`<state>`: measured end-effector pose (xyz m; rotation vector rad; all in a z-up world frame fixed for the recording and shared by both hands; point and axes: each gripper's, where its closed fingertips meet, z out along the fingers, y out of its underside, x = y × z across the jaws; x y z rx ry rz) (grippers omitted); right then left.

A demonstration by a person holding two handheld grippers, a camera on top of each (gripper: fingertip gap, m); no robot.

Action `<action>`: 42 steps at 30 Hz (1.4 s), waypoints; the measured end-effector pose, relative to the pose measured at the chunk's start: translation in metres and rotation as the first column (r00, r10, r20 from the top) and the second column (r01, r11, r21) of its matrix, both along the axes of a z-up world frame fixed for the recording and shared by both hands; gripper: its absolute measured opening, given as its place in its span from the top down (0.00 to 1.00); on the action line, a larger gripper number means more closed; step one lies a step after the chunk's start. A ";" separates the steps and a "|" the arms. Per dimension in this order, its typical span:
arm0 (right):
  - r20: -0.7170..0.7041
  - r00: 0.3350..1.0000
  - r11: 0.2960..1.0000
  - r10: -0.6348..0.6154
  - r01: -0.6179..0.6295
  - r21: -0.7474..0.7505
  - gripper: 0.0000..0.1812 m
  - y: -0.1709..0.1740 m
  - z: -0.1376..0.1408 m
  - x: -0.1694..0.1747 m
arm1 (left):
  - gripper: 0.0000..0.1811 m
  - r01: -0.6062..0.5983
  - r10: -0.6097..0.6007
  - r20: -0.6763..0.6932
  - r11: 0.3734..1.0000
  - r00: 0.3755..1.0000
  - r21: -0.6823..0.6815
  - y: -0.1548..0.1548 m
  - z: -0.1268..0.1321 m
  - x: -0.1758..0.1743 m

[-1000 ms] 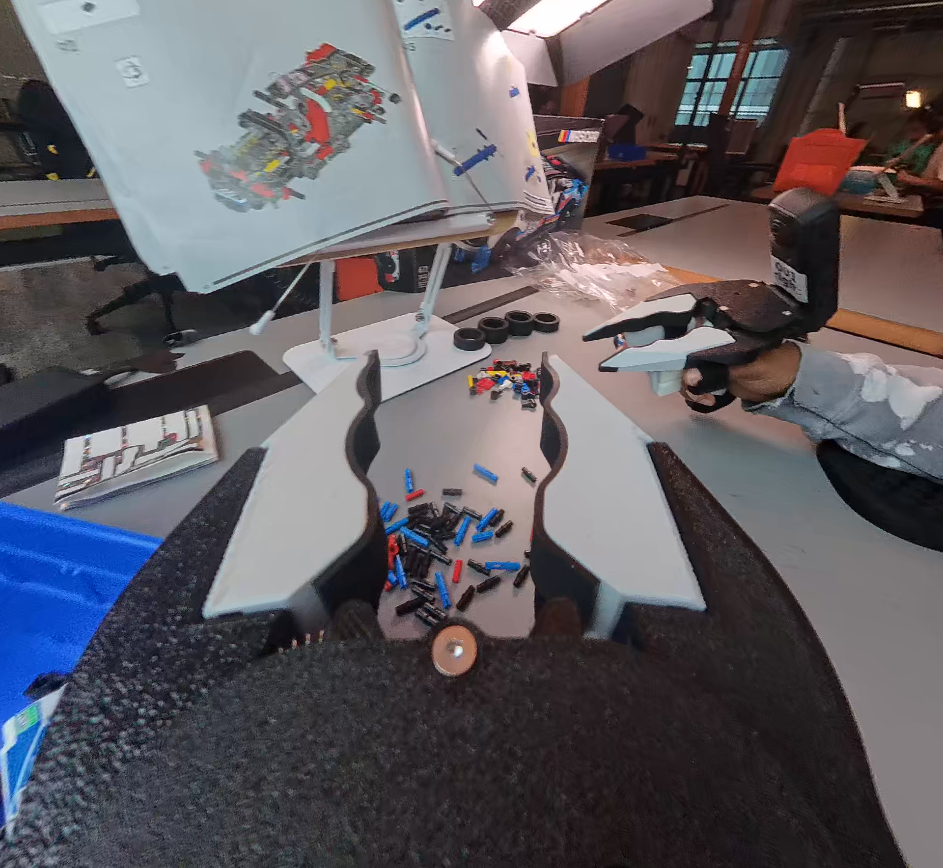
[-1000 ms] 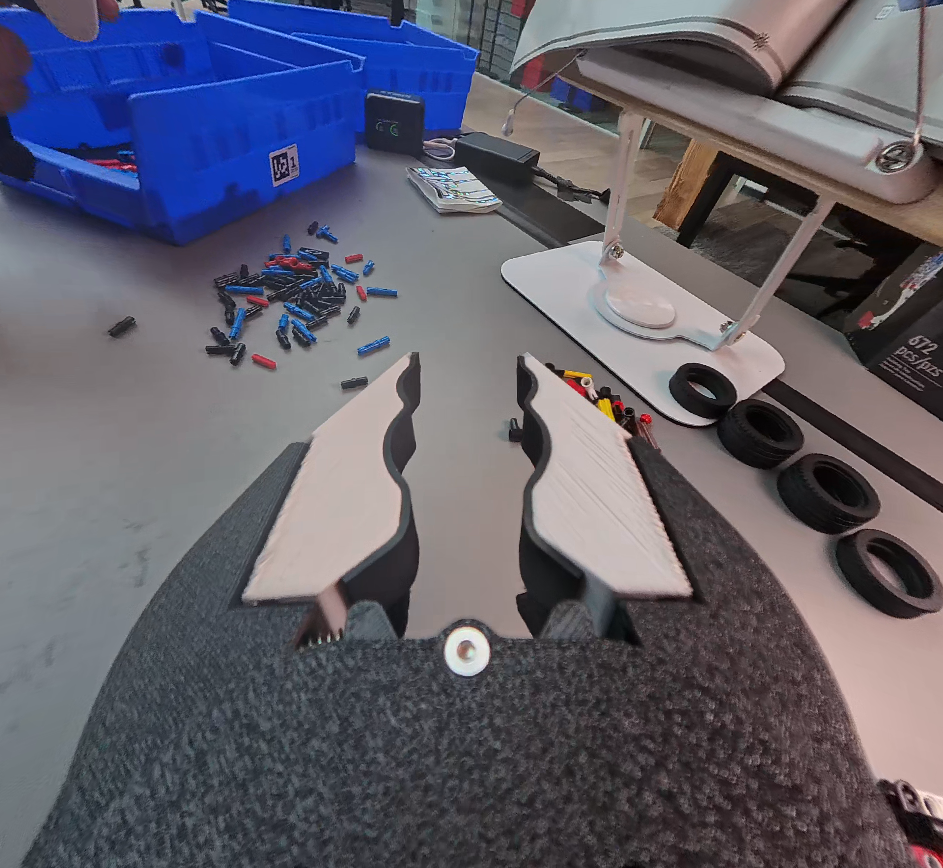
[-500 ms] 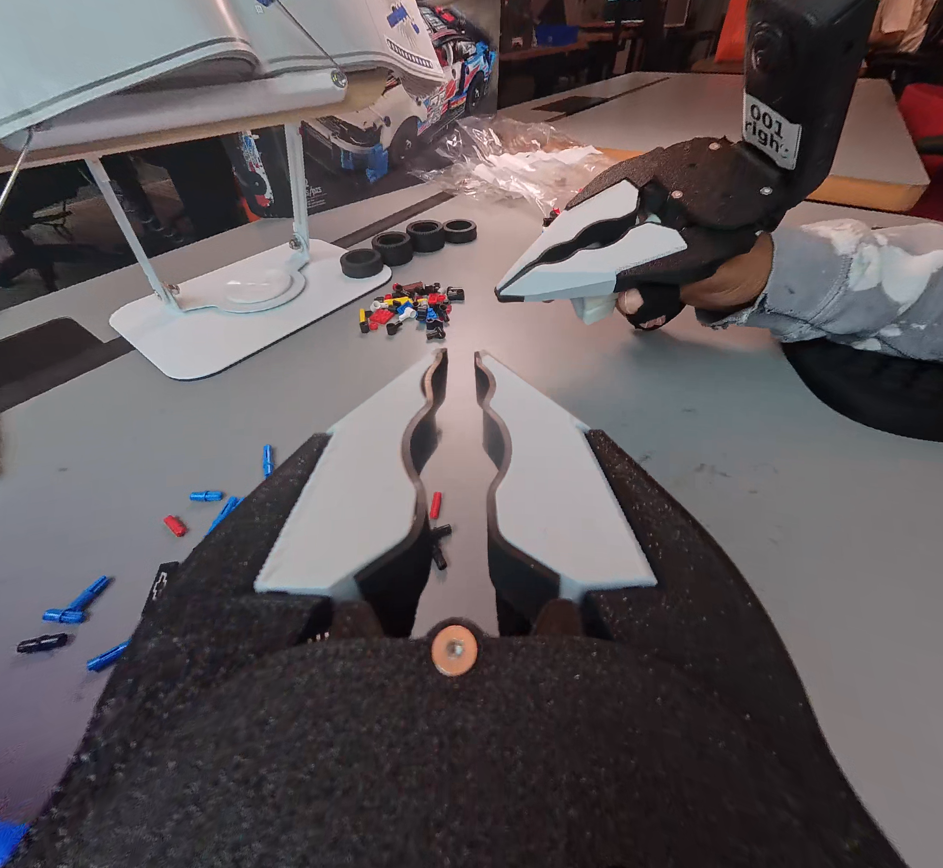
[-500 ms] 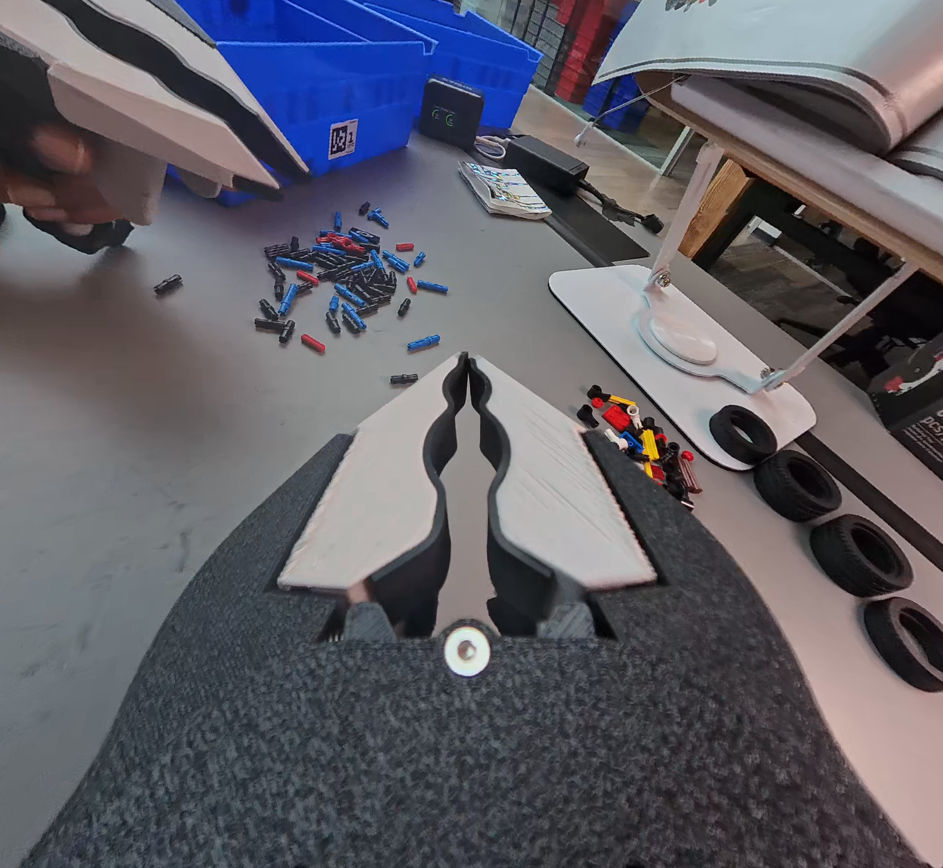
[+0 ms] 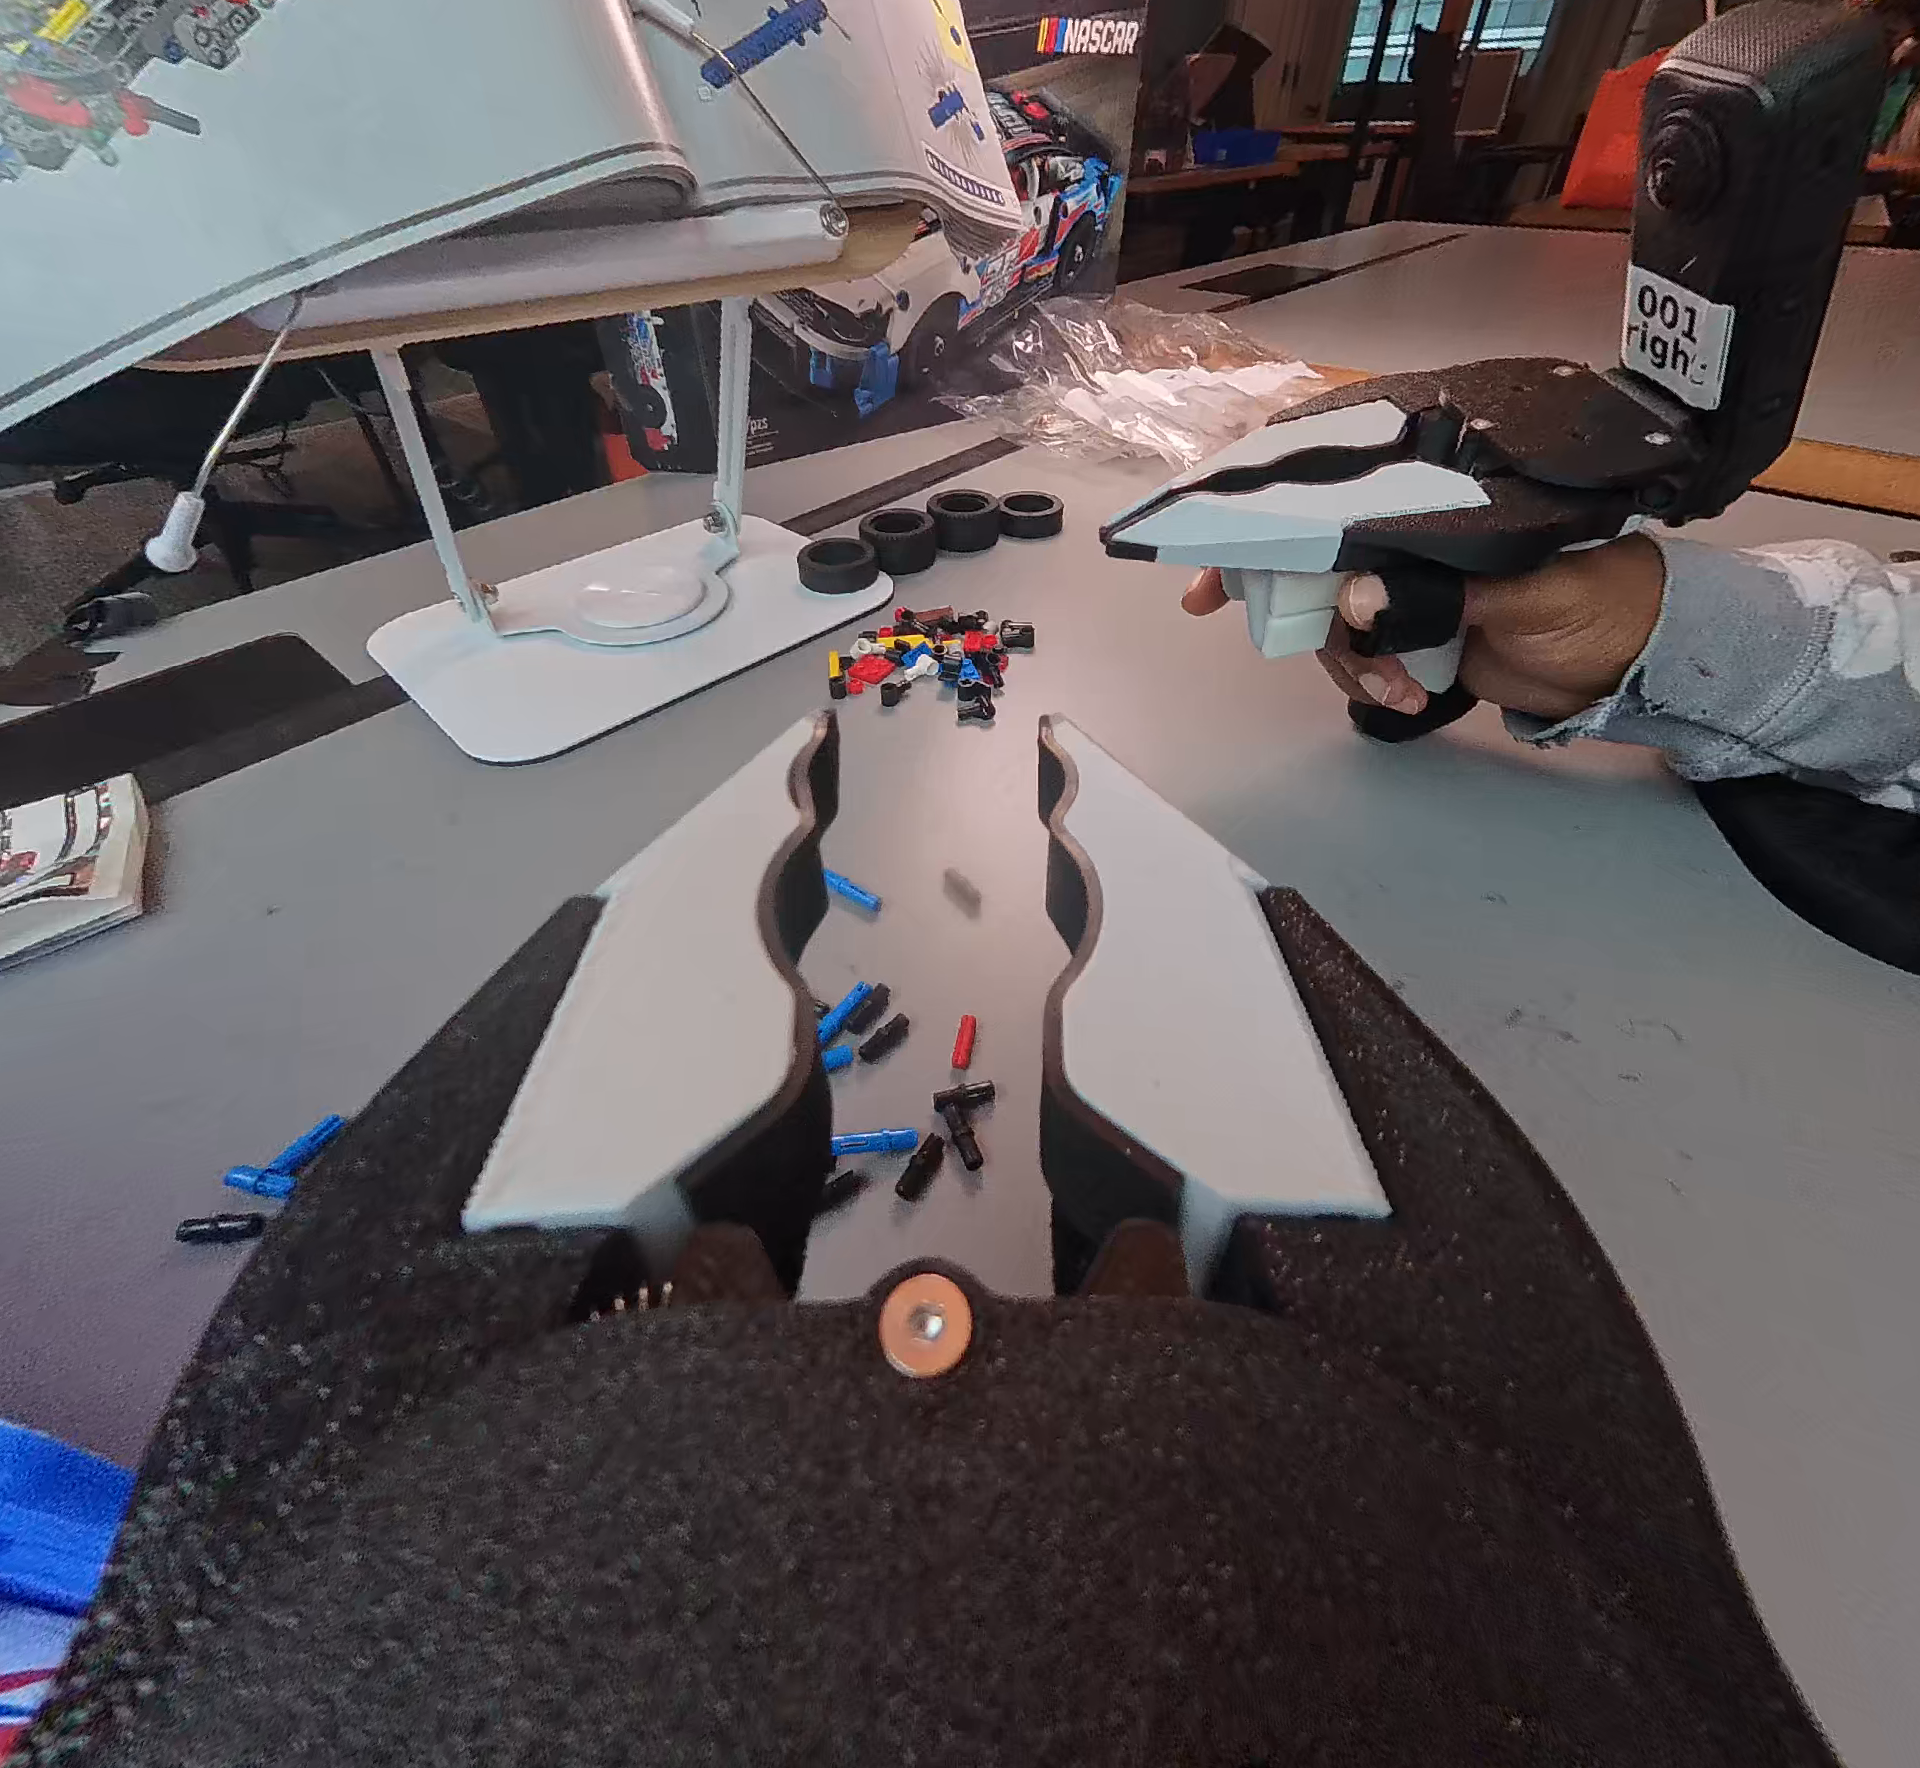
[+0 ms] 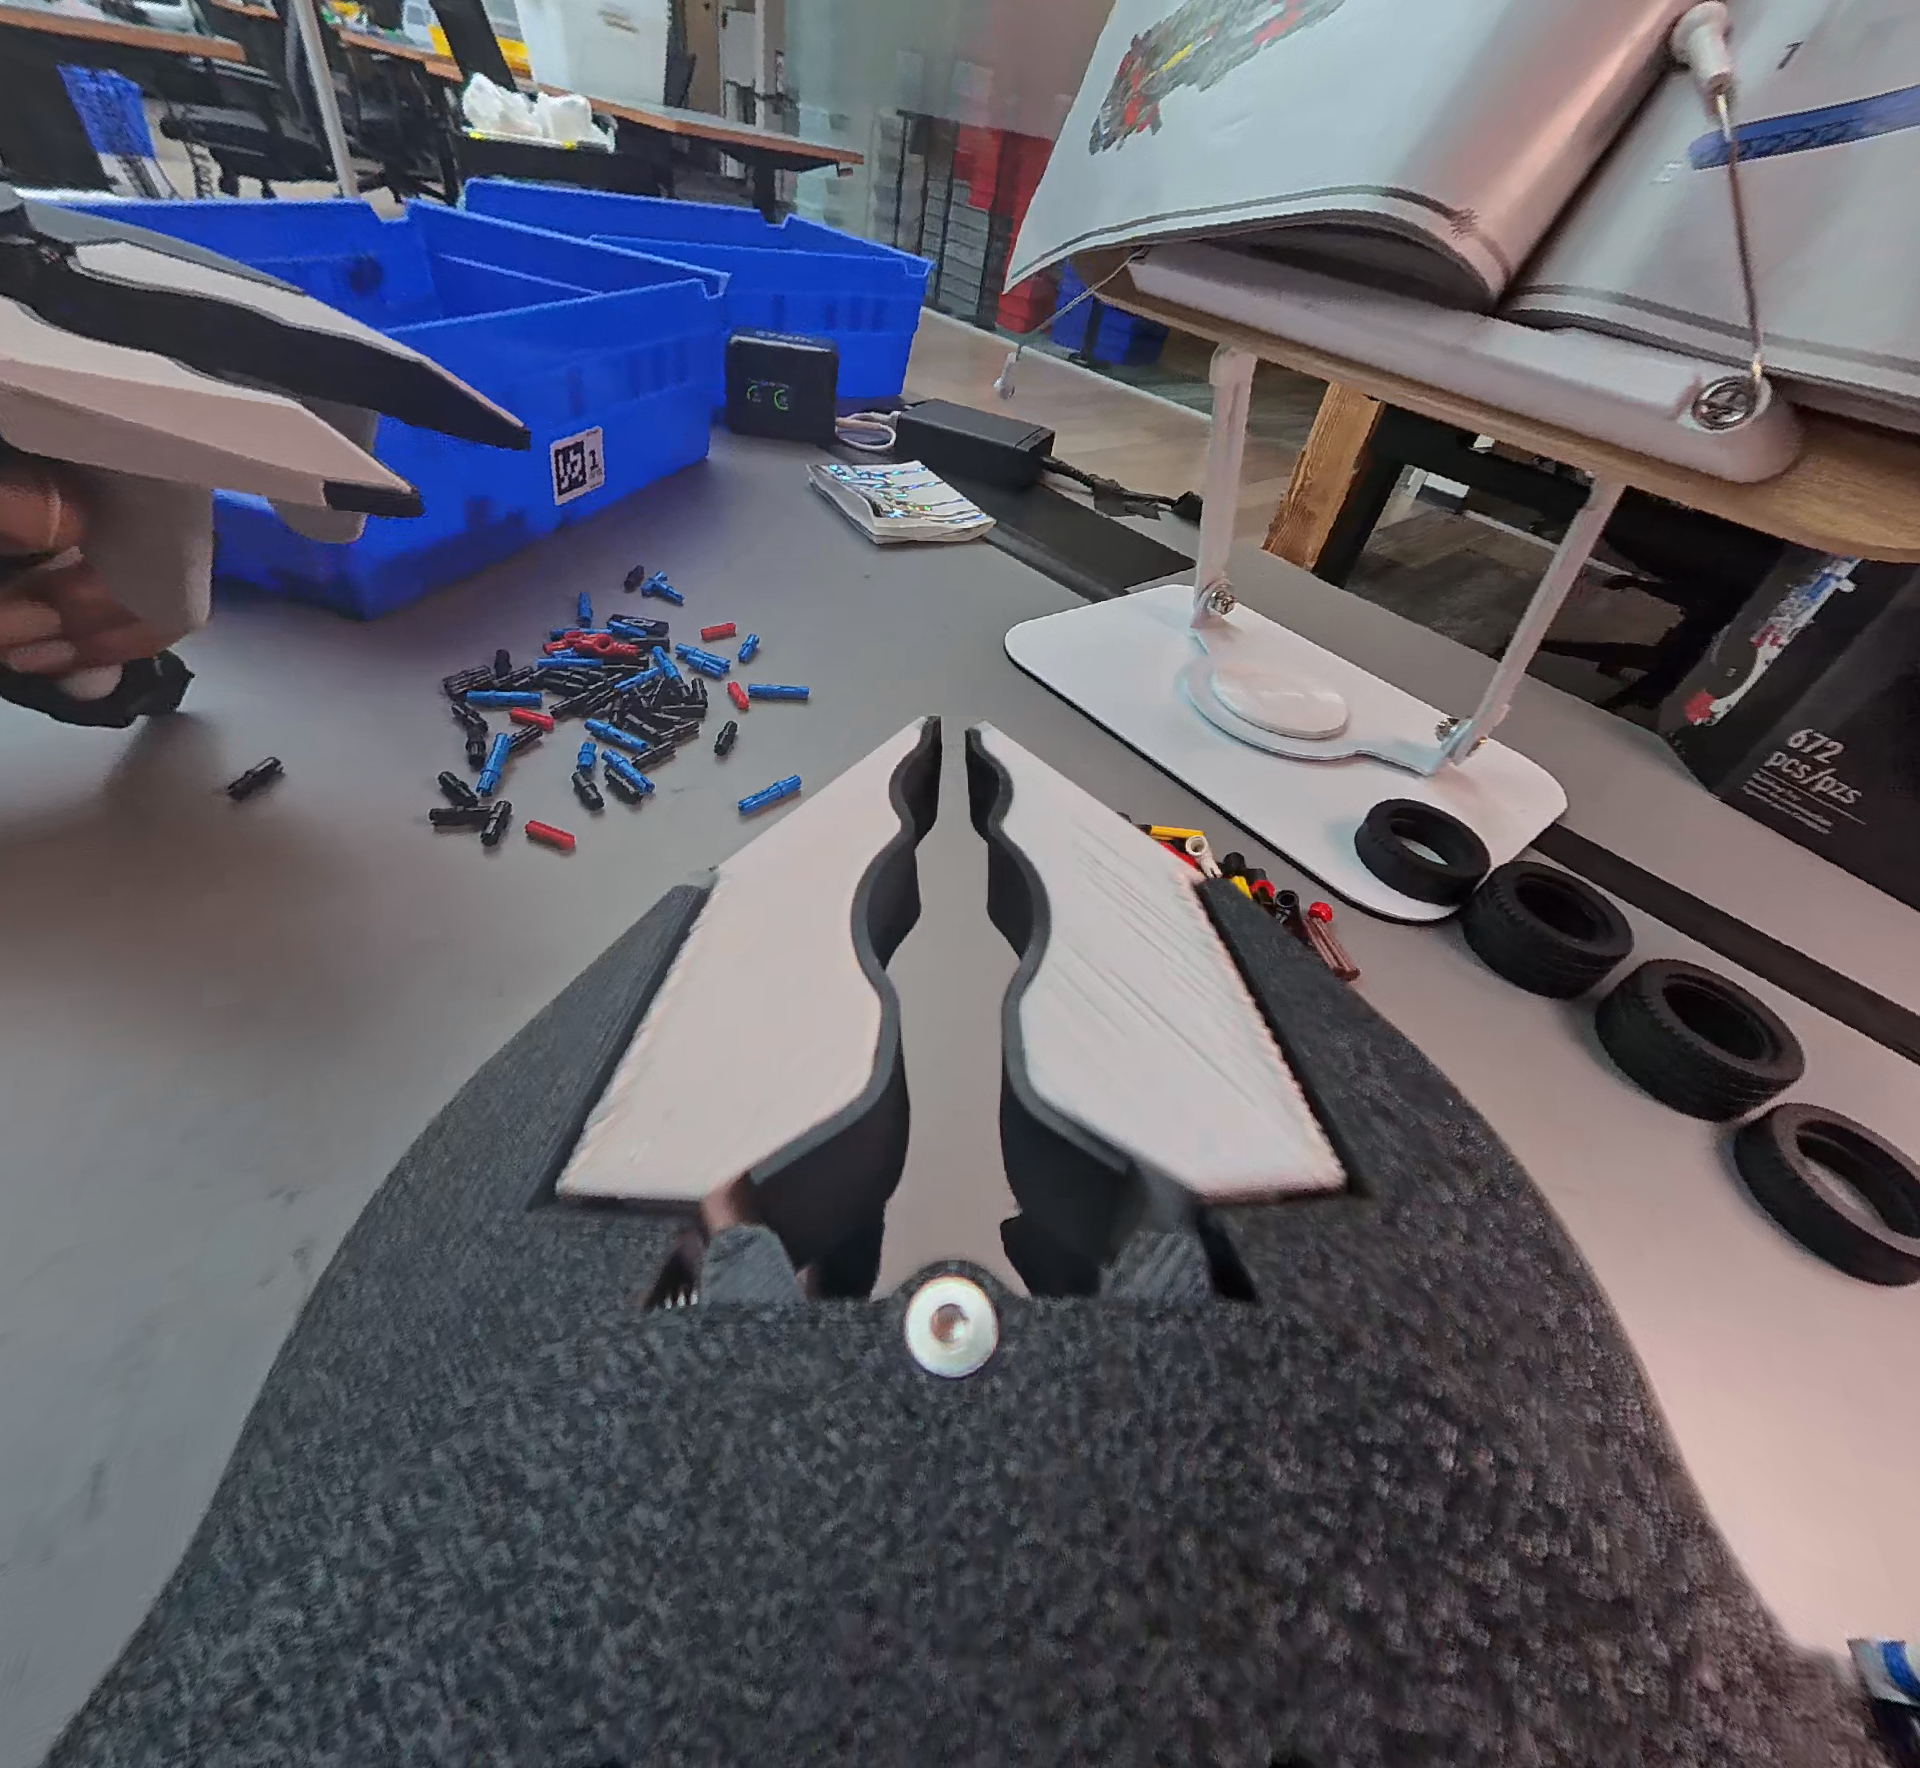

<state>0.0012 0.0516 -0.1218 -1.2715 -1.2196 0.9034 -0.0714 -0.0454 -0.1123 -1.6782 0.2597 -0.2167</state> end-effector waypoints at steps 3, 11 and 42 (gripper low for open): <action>-0.050 0.999 0.999 -0.017 0.015 -0.032 0.95 0.004 0.007 0.002 | 0.75 -0.019 0.019 0.025 1.000 1.000 0.013 0.000 0.004 -0.005; -0.102 0.993 0.998 -0.054 0.049 -0.043 0.91 0.012 0.017 0.007 | 0.73 -0.058 0.055 0.056 0.997 0.997 0.046 0.004 0.010 -0.012; -0.151 0.966 0.952 -0.208 0.236 0.195 0.94 0.137 0.157 -0.127 | 0.72 -0.080 0.078 0.053 0.996 0.996 0.030 0.000 0.008 -0.022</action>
